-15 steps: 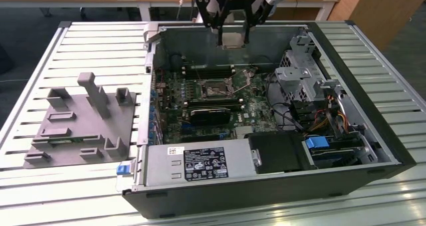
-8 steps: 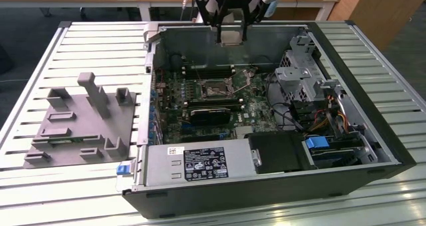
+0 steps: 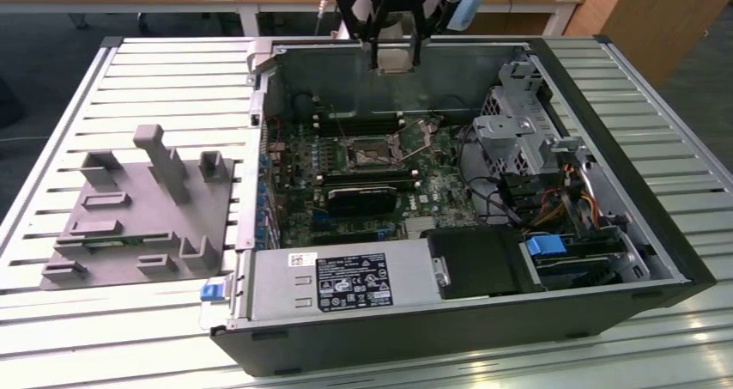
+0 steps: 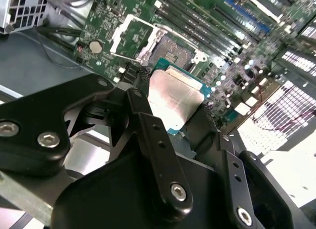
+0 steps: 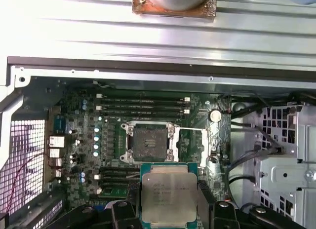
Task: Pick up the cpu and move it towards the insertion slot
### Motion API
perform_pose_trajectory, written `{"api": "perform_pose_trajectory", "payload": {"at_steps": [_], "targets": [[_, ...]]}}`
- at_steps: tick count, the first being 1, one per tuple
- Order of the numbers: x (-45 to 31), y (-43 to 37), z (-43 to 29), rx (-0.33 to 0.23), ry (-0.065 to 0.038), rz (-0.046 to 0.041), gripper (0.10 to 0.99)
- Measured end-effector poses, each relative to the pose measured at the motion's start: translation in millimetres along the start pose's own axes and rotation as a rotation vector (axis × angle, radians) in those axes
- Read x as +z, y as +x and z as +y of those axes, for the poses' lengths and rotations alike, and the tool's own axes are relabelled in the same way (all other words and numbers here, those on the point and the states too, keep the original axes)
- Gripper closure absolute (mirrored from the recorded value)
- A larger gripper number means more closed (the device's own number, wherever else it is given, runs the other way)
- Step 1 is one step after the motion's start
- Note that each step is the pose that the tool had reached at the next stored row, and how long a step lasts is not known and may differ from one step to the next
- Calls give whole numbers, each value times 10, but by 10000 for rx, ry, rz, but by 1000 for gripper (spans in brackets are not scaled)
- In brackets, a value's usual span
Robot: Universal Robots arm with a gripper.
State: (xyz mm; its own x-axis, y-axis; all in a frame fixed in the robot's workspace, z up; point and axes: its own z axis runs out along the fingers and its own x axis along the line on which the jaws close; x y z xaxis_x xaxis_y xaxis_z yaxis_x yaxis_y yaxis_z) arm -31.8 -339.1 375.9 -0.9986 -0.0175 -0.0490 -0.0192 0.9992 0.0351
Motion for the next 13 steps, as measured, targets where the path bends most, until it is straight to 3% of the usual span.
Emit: {"api": "perform_pose_trajectory", "payload": {"at_steps": [8, 13], "targets": [[56, 0, 138, 1, 0, 0, 545], [75, -1, 173, -1, -1, -1, 545]]}}
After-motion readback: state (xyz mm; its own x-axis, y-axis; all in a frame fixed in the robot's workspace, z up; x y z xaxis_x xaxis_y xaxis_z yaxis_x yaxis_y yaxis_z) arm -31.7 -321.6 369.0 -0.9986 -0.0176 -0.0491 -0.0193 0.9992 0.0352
